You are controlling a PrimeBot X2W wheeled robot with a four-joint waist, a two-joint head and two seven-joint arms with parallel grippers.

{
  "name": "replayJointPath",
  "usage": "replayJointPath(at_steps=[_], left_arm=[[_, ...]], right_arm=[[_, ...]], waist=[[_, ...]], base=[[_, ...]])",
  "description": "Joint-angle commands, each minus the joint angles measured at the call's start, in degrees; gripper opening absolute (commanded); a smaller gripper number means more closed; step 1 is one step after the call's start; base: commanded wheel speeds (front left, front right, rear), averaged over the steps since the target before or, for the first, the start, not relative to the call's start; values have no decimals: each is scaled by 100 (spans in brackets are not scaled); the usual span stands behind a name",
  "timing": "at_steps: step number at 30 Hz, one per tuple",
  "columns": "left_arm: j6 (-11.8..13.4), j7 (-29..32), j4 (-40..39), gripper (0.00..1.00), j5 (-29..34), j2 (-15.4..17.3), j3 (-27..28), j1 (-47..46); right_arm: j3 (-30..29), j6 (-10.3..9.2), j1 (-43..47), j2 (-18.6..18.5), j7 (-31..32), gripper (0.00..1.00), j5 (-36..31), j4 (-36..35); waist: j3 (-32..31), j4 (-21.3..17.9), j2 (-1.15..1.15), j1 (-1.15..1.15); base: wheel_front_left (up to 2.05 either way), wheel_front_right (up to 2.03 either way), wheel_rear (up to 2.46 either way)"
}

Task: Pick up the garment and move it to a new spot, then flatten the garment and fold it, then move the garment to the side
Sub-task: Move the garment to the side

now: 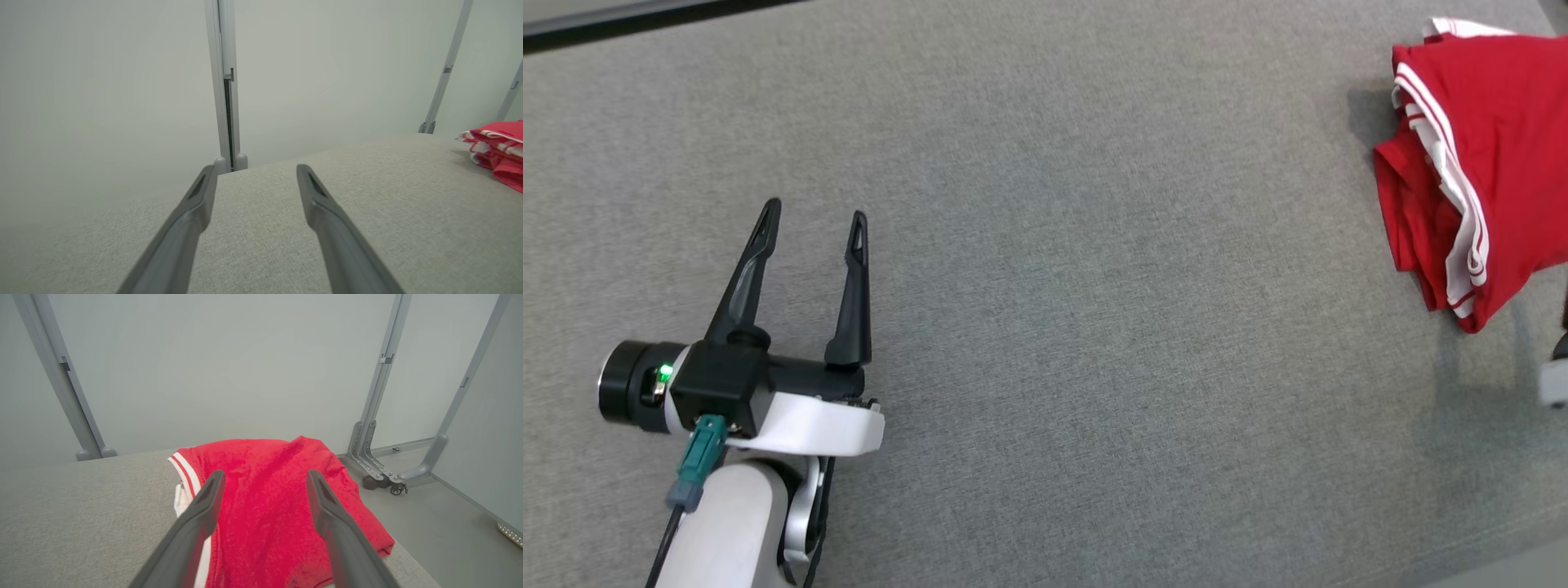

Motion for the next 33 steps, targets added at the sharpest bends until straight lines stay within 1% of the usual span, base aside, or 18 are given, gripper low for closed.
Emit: replayJointPath(at_steps=[1,4,9,12,15,18,23,27,33], left_arm=[[60,-48,16,100,-73,11,67,151],[107,-70,57,100,-177,3,135,338],[219,-153,153,100,-336,-54,272,654],[296,-207,207,100,-400,-92,344,837],[306,-237,270,100,-461,-72,421,1005],[297,-265,316,100,-495,-70,433,1132],[211,-288,484,100,-548,-22,408,1443],[164,-259,637,100,-617,2,331,1785],[140,-178,736,100,-679,98,308,2092]], right_arm=[[-14,-10,288,176,-24,100,-197,-338],[29,-8,625,437,-13,100,-461,-820],[95,-7,1119,769,335,100,-842,-1652],[159,-7,1365,908,564,100,-963,-2101],[182,-7,1597,1012,787,100,-1084,-2430],[216,-7,1737,1064,922,100,-1140,-2618],[222,-7,2144,1217,1194,100,-1208,-2860],[147,-6,2571,1354,1395,100,-1291,-2891],[63,-6,3021,1492,1593,100,-1422,-3007]], waist=[[-260,140,0,0],[-427,324,0,0],[-703,696,0,0],[-862,944,0,0],[-1027,1155,0,0],[-1151,1259,0,0],[-1578,1410,0,0],[-2062,1440,0,0],[-2469,1428,0,0]], base=[[0,0,0],[0,0,0],[0,0,0],[0,0,0],[0,0,0],[0,0,0],[0,0,0],[0,0,0],[0,0,0]])
